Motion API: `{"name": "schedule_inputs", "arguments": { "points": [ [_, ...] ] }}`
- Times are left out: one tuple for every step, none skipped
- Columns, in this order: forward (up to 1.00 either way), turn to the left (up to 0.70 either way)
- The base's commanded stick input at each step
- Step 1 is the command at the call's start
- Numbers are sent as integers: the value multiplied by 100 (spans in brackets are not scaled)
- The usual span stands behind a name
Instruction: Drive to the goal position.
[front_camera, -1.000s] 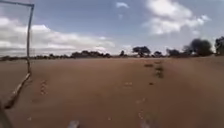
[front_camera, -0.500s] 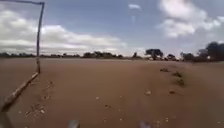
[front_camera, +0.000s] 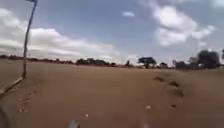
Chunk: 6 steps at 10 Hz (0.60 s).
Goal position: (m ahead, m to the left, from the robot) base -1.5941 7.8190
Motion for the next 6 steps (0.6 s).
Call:
{"name": "schedule_inputs", "arguments": {
  "points": [
    [70,0],
    [70,0],
    [70,0],
    [70,0],
    [70,3],
    [70,27]
  ]
}}
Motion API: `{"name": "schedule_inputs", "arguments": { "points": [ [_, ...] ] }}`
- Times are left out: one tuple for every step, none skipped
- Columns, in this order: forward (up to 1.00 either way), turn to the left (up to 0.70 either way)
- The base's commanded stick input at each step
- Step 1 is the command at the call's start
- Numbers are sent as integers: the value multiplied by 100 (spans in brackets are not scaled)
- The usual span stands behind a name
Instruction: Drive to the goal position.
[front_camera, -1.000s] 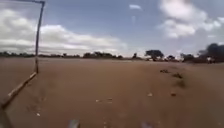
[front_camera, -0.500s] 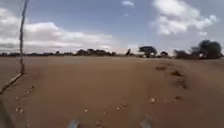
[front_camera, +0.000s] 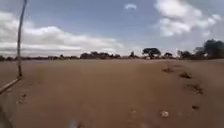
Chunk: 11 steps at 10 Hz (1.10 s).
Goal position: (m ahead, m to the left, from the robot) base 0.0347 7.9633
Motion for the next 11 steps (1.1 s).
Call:
{"name": "schedule_inputs", "arguments": {
  "points": [
    [70,27],
    [70,27],
    [70,27],
    [70,27],
    [70,27],
    [70,27],
    [70,27],
    [70,27],
    [70,27],
    [70,27],
    [70,11]
  ]
}}
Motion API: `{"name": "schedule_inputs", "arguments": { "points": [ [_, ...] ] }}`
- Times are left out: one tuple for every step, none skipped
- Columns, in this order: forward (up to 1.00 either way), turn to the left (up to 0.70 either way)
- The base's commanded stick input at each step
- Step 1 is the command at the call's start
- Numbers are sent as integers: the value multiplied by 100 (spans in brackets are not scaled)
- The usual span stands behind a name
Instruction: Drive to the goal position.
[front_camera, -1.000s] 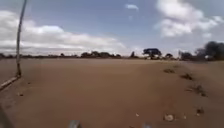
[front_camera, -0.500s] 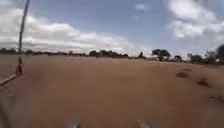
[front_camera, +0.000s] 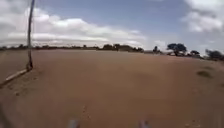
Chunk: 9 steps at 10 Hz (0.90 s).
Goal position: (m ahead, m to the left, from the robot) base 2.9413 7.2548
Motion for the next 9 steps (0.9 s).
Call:
{"name": "schedule_inputs", "arguments": {
  "points": [
    [70,0],
    [70,0],
    [70,0],
    [70,0],
    [70,0],
    [70,0],
    [70,0],
    [70,0],
    [70,0]
  ]
}}
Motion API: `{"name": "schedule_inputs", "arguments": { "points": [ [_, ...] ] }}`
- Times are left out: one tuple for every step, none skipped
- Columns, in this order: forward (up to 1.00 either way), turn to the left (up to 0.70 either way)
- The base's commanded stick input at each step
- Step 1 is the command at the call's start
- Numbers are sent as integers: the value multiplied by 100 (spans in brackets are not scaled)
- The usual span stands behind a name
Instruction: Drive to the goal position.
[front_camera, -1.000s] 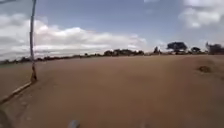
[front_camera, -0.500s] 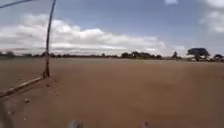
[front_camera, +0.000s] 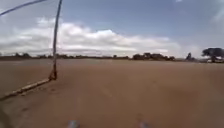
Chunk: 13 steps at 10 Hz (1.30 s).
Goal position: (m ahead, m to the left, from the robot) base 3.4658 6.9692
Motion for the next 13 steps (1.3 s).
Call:
{"name": "schedule_inputs", "arguments": {
  "points": [
    [70,0],
    [70,0],
    [70,0],
    [70,0],
    [70,0],
    [70,0],
    [70,0],
    [70,0],
    [70,0],
    [70,0],
    [70,0],
    [70,0],
    [70,0]
  ]
}}
